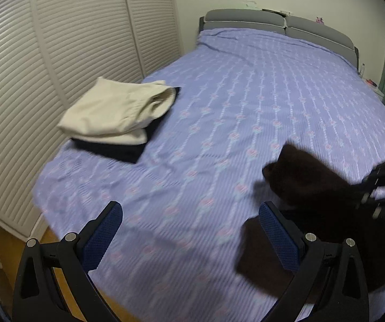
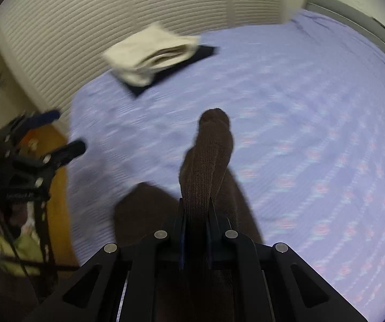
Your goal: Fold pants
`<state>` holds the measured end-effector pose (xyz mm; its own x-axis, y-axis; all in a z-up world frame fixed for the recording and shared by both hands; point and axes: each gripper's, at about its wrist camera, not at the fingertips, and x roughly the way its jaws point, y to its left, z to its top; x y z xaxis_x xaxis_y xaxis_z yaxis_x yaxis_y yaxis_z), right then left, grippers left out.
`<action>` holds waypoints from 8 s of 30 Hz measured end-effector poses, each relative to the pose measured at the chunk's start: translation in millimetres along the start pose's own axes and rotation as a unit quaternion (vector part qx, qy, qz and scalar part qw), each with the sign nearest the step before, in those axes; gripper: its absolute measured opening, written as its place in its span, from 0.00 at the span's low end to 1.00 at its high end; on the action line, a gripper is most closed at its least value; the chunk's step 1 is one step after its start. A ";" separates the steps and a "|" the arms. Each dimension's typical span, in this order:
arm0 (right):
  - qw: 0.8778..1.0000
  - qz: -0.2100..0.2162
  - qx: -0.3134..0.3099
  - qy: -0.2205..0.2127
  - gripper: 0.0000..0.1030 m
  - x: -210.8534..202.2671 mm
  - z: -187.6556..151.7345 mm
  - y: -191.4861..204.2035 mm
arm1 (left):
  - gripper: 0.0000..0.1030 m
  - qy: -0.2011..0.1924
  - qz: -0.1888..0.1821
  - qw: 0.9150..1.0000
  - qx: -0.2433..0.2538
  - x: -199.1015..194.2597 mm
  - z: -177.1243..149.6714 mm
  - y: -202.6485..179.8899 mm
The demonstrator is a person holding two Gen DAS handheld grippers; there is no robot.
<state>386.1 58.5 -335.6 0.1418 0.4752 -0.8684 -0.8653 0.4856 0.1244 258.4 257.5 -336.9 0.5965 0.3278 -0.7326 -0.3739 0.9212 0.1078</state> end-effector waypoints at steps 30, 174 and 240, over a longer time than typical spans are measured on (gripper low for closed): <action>0.999 0.001 -0.007 0.043 0.13 116.1 -74.8 91.4 | 1.00 -0.018 -0.001 1.000 -0.008 -11.2 -17.8 22.5; 0.957 0.187 -0.166 0.145 0.37 111.7 21.1 11.1 | 0.64 0.073 -0.169 0.964 -0.189 67.9 -127.7 -47.5; 0.880 0.169 -0.415 0.155 0.20 -167.3 -76.0 -63.8 | 0.36 -0.062 -0.245 0.966 0.056 -148.8 -52.0 -276.8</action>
<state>381.0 -107.8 -234.7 -0.2186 0.2042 -0.9542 -0.9039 -0.4109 0.1191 236.2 -57.2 -292.6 0.7657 -0.1361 -0.6286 0.0494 0.9869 -0.1535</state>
